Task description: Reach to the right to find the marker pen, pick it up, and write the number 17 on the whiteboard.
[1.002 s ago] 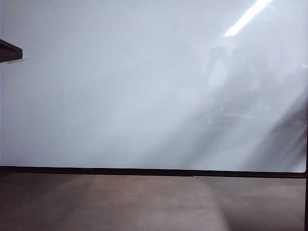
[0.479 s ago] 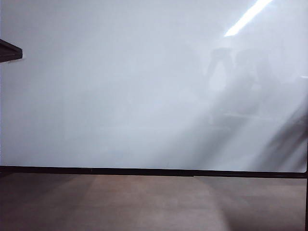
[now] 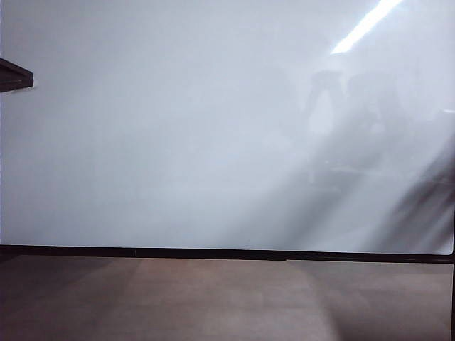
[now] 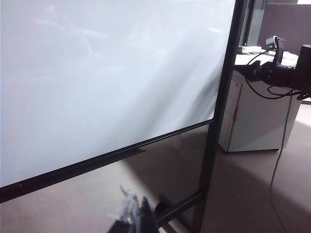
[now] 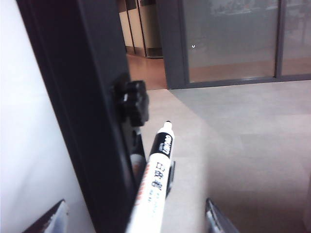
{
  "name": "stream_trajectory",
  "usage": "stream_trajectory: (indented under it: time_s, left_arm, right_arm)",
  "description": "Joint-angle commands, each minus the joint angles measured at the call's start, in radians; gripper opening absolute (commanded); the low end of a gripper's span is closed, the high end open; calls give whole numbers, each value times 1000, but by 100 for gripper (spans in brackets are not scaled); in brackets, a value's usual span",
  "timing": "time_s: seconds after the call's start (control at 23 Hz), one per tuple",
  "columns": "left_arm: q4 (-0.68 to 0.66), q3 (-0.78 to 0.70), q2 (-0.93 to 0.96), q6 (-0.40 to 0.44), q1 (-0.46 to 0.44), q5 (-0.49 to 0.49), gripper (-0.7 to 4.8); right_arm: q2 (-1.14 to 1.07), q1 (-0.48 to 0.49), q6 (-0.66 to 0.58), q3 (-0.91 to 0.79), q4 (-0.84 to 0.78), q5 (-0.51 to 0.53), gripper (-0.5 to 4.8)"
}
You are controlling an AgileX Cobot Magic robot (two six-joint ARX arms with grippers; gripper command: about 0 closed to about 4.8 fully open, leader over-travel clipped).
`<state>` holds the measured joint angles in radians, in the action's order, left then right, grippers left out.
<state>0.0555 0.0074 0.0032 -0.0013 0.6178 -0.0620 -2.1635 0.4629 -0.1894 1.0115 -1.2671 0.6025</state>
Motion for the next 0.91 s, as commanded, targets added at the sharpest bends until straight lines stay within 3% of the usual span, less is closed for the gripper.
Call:
stream_trajectory:
  time_s: [0.04,0.13,0.17,0.35,0.44,0.65,0.74,0.91]
  left_arm:
    - [9,1,1,-3,-1,-5,-5]
    - [9,1,1,-3,-1,-5,-5]
    - [9,1,1,-3,-1,-5,-5]
    - [9,1,1,-3,-1,-5,-5]
    - [9,1,1,-3,-1,-5,-5]
    - [9,1,1,-3,-1,-5,-5]
    - [9,1,1,-3,-1,-5,-5]
    - [9,1,1,-3,-1,-5,-5]
  right_arm:
    - [-1,-5,4,3,-16,-3,355]
    - [-2,-6,4,3,-16,-3,344]
    - [-2,-7,6,3,-16,-10,304]
    - [-2,-8,6,3,-14,-29,297]
    - [-2,-8,7,3,-6,-28,254]
    - [-2,-8,8,4,7,-29,250]
    - [-2,-8,10,4,8,-28,205]
    - [-2,-8,10,4,13,-28,200]
